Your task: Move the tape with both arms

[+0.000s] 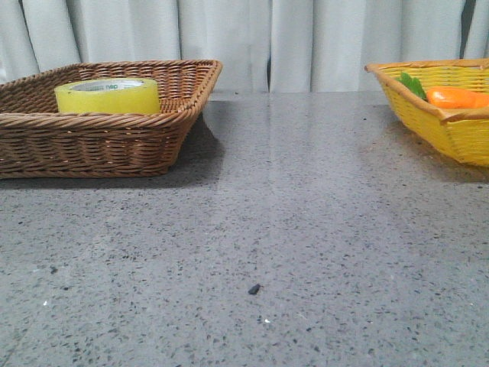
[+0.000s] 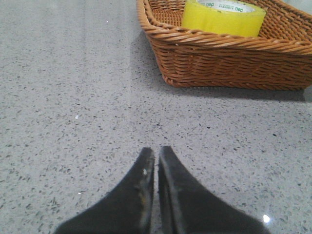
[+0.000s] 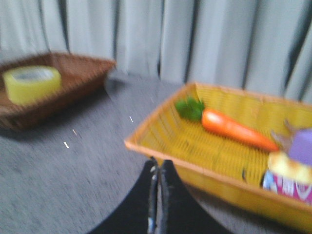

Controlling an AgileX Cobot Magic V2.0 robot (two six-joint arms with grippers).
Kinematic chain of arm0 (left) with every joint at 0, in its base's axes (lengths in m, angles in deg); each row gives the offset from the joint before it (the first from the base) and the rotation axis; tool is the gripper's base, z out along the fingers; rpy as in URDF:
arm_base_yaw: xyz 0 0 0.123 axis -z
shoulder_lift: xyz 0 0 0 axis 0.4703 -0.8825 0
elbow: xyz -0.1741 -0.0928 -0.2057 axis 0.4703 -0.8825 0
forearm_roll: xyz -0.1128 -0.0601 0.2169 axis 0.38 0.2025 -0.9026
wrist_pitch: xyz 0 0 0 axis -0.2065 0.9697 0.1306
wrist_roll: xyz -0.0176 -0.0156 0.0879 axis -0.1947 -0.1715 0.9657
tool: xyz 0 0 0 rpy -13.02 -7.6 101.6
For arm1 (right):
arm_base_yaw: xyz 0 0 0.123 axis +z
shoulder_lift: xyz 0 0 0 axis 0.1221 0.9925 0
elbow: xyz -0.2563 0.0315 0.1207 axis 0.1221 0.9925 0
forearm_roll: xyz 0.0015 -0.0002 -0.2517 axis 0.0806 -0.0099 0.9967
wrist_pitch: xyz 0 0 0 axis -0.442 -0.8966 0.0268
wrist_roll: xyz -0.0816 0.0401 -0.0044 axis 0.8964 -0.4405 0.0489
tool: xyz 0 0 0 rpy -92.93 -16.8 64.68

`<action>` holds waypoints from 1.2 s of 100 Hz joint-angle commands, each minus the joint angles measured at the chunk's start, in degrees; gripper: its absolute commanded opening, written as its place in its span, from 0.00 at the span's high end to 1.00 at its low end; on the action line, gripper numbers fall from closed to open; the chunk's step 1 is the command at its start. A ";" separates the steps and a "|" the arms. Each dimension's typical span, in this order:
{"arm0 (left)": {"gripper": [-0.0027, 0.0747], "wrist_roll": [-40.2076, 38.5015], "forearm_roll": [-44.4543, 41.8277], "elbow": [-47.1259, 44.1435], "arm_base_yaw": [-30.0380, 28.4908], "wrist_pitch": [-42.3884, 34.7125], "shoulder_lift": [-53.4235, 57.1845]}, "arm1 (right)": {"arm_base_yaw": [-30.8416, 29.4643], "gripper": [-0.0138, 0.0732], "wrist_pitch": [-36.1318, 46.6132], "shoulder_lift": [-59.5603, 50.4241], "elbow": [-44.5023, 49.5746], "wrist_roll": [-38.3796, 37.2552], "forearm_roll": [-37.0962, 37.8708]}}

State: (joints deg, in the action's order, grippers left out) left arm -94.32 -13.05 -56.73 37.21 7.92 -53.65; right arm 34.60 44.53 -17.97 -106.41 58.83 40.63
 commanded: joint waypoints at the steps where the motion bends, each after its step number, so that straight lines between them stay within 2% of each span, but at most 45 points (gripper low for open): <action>1: 0.99 -0.59 0.81 -0.44 -0.22 -2.12 1.74 | -4.56 0.92 11.63 1.77 4.49 0.26 -0.06; 16: 0.99 -0.59 0.81 -0.44 -0.22 -2.12 1.74 | -15.57 0.92 36.39 1.77 17.19 0.26 -2.03; 29: 0.99 -0.59 0.81 -0.44 -0.22 -2.12 1.74 | -21.74 0.92 43.03 1.52 25.48 0.26 -7.07; 37: 0.99 -0.59 0.81 -0.44 -0.22 -2.02 1.74 | -22.49 0.92 36.82 0.78 25.62 0.26 -7.07; 67: 0.99 -0.59 0.81 -0.44 -0.22 -2.02 1.74 | -22.63 0.92 27.67 -1.08 25.75 0.36 -7.07; 83: 0.99 -0.59 0.81 -0.44 -0.22 -2.02 1.74 | -22.63 0.92 20.08 -1.08 25.75 0.36 -7.07; 120: 0.99 -0.59 0.81 -0.44 -0.22 -2.02 1.74 | -22.63 0.92 20.12 -1.08 25.75 0.36 -7.07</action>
State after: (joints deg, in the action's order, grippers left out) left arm -94.32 -12.96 -56.73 37.21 8.00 -53.65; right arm 12.45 63.51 -17.88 -81.83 58.83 33.16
